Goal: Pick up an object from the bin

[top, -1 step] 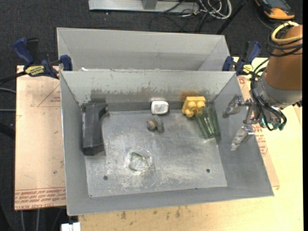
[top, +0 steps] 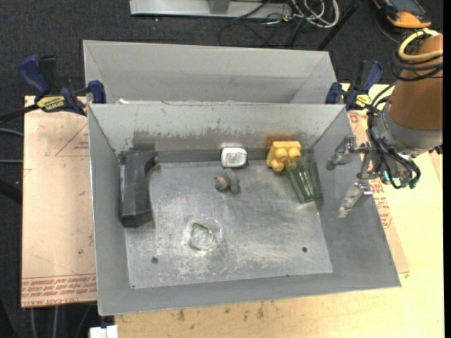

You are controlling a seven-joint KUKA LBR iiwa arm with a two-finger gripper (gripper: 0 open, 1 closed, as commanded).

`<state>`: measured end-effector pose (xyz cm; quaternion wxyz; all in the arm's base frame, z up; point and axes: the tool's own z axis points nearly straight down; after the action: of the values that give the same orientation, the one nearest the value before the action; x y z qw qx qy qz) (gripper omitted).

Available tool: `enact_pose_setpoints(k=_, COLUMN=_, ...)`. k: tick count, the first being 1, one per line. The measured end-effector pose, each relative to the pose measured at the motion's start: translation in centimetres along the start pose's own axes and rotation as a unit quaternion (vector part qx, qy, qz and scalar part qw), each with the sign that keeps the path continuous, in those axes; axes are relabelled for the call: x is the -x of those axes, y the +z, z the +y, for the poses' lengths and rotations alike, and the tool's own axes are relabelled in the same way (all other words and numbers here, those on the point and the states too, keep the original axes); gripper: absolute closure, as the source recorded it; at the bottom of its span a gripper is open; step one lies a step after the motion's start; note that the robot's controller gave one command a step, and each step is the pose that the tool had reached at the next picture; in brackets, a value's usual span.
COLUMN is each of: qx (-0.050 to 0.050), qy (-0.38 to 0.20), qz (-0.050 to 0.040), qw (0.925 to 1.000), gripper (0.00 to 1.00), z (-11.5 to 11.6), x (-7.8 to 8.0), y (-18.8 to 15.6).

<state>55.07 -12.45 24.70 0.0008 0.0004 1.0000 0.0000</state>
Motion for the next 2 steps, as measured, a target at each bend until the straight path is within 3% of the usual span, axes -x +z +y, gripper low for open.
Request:
enact_pose_setpoints(k=1, qx=-0.001, qy=0.013, qz=-0.0066, qw=0.9999, gripper=0.0, z=1.4, x=3.9, y=3.8)
enact_pose_setpoints(k=2, qx=0.0, qy=-0.017, qz=-0.0036, qw=0.9999, gripper=0.0, z=0.9, x=8.0, y=9.1)
